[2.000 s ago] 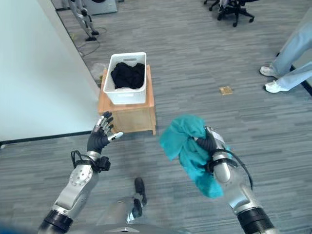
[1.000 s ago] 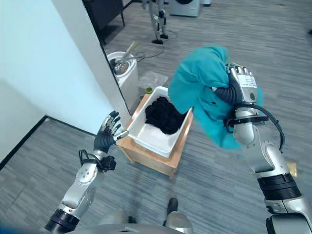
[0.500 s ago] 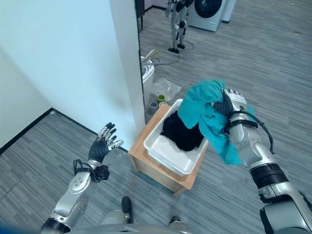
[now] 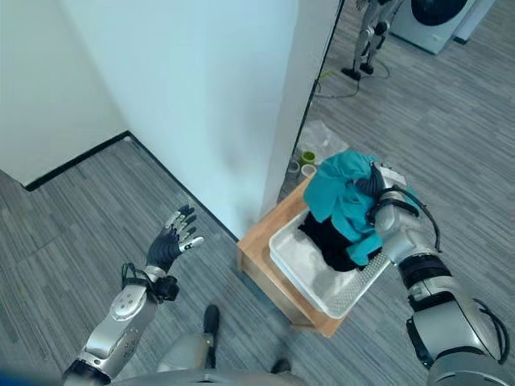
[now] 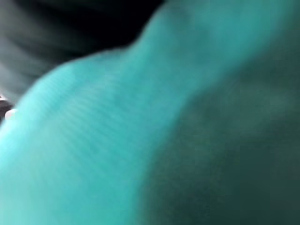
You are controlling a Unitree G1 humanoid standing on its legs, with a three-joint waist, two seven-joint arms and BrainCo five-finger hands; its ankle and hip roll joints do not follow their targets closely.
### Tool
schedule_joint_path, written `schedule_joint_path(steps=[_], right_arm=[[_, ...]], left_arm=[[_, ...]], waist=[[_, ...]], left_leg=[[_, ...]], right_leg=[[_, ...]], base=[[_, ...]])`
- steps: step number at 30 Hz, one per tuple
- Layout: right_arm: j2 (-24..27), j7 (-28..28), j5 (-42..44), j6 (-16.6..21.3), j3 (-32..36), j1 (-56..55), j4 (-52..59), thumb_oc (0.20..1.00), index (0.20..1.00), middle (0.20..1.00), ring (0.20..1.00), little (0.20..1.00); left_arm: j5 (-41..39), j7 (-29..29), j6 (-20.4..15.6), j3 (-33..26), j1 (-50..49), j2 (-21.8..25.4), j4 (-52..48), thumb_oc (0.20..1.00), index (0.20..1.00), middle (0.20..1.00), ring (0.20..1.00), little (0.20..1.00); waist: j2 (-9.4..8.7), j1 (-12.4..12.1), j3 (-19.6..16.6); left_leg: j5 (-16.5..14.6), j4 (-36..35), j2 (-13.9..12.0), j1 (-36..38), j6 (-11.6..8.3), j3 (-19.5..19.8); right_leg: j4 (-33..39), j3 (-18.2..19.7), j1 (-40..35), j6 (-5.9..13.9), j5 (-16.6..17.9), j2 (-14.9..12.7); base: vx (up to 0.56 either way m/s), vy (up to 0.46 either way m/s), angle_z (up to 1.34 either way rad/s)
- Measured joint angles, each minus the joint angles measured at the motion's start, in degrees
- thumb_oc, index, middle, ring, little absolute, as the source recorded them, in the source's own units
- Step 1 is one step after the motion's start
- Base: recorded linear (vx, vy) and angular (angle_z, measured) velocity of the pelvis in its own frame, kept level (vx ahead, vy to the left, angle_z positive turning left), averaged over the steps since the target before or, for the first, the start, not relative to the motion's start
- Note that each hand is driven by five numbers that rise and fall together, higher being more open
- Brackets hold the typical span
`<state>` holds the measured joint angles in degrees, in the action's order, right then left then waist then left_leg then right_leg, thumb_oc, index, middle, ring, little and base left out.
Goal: Pick up bed clothes into laundry basket.
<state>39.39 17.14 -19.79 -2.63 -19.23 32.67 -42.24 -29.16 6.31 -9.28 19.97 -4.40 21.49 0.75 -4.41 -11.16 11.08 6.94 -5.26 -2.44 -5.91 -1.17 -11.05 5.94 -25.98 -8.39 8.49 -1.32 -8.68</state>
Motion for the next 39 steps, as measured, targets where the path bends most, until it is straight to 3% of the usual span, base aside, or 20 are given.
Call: schedule_joint_path(steps=[6,16,17,21,25,30,31,34,37,39], right_arm=[[-6.3,0.9,0.0,-0.9,0.2,-0.3,-4.4,0.200,0.200,0.200,0.200,0.200],[-8.3,1.2,-0.2,-1.2,-1.6,1.6,-15.8,0.200,0.200,0.200,0.200,0.200],[-8.3,1.2,-0.1,-1.3,-1.5,2.1,-17.4,1.000,1.000,1.000,1.000,1.000],[-8.5,1.2,0.1,-2.4,-1.4,3.2,-20.4,1.000,1.000,1.000,1.000,1.000],[-8.5,1.2,1.0,-2.4,-0.9,1.6,-15.8,1.000,1.000,1.000,1.000,1.000],[-8.8,1.4,4.1,-1.1,5.7,-7.6,5.4,1.000,1.000,1.000,1.000,1.000],[-8.9,1.3,4.8,-1.1,8.0,-10.5,10.0,1.000,1.000,1.000,1.000,1.000],[-10.6,1.6,5.2,0.3,15.3,-21.0,25.0,1.000,1.000,1.000,1.000,1.000],[-13.2,1.1,6.3,0.4,17.2,-27.9,29.0,1.000,1.000,1.000,1.000,1.000],[-15.4,0.8,7.5,0.9,17.7,-33.4,31.5,1.000,1.000,1.000,1.000,1.000]], left_arm=[[0.0,0.1,0.0,0.0,0.9,0.8,0.0,1.000,1.000,1.000,1.000,1.000],[0.0,0.0,-0.1,0.6,3.6,1.2,0.0,1.000,1.000,1.000,1.000,1.000],[0.0,0.0,-0.1,0.6,4.2,1.2,0.0,1.000,1.000,1.000,1.000,1.000],[0.0,0.0,-0.1,1.3,5.9,1.2,0.0,1.000,1.000,1.000,1.000,1.000],[0.1,0.1,-0.1,1.6,6.8,1.2,0.1,1.000,1.000,1.000,1.000,1.000],[0.2,0.1,0.0,1.7,6.6,1.0,0.1,1.000,1.000,1.000,1.000,1.000],[0.3,0.1,0.0,1.7,6.5,0.5,0.1,1.000,1.000,1.000,1.000,1.000],[0.8,0.5,0.3,1.0,5.6,-1.7,0.1,1.000,1.000,1.000,1.000,1.000],[1.6,1.0,1.0,1.0,5.2,-3.1,0.1,1.000,1.000,1.000,1.000,1.000],[3.3,1.7,1.2,1.1,4.8,-4.0,0.1,1.000,1.000,1.000,1.000,1.000]], waist=[[0.51,-0.2,1.5],[2.16,-0.3,4.3],[2.40,0.0,4.4],[3.13,0.1,4.7],[3.21,0.5,4.7],[3.47,3.5,4.6],[3.74,5.1,4.4],[4.49,6.8,4.0],[4.85,10.6,2.5],[5.16,11.6,1.6]], left_leg=[[0.4,0.0,0.6,-2.7,0.24,0.8],[0.4,0.0,0.8,-4.2,0.25,0.7],[0.4,0.0,0.7,-4.6,0.25,0.6],[0.4,0.0,0.7,-4.5,0.26,0.4],[0.4,0.0,0.7,-3.4,0.28,-0.9],[0.4,0.0,0.7,0.2,0.29,-2.5],[0.3,0.0,0.6,1.1,0.20,-2.6],[-0.7,-0.1,0.0,2.0,-0.20,-3.8],[-1.1,-0.1,-0.3,3.2,-0.39,-4.8],[-1.4,-0.1,-0.7,4.2,-0.51,-6.5]], right_leg=[[0.0,-0.7,2.2,-0.04,0.2,-0.5],[0.0,-0.7,3.9,0.07,0.2,-0.7],[0.0,-0.6,4.3,0.07,0.3,-0.8],[0.0,-0.4,4.4,0.07,0.3,-1.0],[0.0,0.8,4.0,0.08,0.3,-1.3],[0.0,2.4,1.4,0.09,0.3,-1.4],[0.0,2.8,0.7,0.08,0.3,-1.5],[0.0,3.7,0.5,0.05,0.2,-1.2],[0.1,5.1,0.2,-0.12,0.4,-1.3],[0.1,7.0,0.3,-0.24,0.5,-1.2]], base=[[-0.01,0.046,0.08],[0.00,0.004,0.00],[-0.02,0.036,-0.03],[0.00,0.021,-0.03],[0.02,0.026,-0.14],[0.02,0.009,-0.17],[0.02,-0.004,-0.14],[0.01,0.002,-0.18],[-0.02,0.002,-0.29],[-0.02,-0.002,-0.37]])
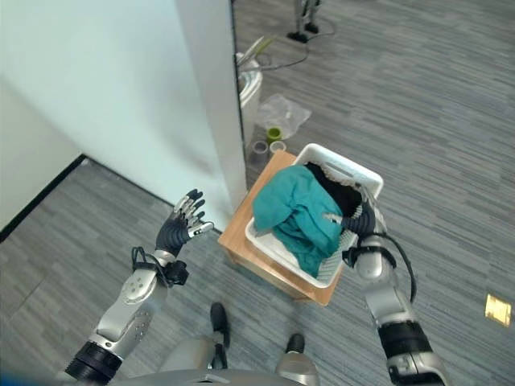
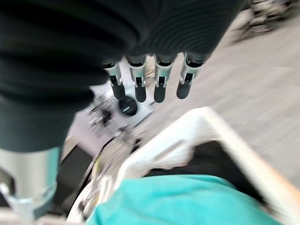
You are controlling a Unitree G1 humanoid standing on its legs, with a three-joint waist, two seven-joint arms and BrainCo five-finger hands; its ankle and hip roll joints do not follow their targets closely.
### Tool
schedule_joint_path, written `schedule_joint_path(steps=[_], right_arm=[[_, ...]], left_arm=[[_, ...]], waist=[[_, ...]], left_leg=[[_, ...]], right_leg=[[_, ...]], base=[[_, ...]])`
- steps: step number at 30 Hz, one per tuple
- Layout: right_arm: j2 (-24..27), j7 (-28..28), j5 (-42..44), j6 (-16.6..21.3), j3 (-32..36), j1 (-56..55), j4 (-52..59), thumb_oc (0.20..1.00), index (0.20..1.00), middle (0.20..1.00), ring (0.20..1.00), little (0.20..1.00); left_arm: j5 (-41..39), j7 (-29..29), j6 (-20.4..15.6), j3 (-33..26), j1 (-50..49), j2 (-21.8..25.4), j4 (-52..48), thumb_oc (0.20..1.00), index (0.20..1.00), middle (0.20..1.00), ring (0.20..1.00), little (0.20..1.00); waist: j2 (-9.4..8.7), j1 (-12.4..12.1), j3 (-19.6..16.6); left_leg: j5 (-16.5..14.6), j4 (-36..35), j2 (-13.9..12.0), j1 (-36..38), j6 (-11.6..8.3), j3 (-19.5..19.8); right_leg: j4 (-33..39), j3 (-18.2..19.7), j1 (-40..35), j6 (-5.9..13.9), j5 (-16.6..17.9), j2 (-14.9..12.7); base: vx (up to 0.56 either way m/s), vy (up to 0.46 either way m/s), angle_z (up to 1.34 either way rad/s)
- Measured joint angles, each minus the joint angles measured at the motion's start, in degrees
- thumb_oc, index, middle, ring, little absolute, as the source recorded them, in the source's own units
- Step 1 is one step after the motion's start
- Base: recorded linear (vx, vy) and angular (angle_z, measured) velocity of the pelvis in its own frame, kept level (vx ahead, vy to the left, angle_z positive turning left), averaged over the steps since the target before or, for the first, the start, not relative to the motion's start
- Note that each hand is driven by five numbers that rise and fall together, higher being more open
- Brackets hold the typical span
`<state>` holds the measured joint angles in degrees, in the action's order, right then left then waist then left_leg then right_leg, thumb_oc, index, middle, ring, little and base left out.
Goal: Pick up bed clothes into laundry basket.
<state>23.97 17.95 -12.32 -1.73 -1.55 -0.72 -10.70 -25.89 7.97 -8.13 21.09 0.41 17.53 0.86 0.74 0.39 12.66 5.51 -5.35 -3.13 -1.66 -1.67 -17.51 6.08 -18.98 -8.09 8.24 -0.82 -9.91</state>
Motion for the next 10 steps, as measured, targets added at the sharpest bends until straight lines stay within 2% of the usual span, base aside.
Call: schedule_joint_path(steps=[4,10], right_arm=[[-0.7,-2.6,2.1,1.4,-1.1,-8.3,3.0,1.000,1.000,1.000,1.000,1.000],[-0.1,-6.1,3.8,3.7,-1.1,-12.8,3.5,1.000,1.000,1.000,1.000,1.000]], left_arm=[[2.1,0.7,0.0,-0.1,-0.3,-0.2,-0.1,1.000,1.000,1.000,1.000,1.000],[2.5,0.6,0.0,-0.4,-3.9,-0.5,-0.1,1.000,1.000,1.000,1.000,1.000]], waist=[[1.32,2.7,-1.7],[2.51,4.2,-2.9]], left_leg=[[-0.4,0.0,-0.5,1.3,-0.11,-2.4],[-0.6,0.0,-1.3,2.2,-0.35,-4.0]], right_leg=[[0.1,2.5,0.2,-0.02,0.3,0.1],[0.1,4.3,0.4,-0.33,0.6,0.5]], base=[[-0.03,-0.025,-0.37],[-0.03,-0.012,-0.16]])
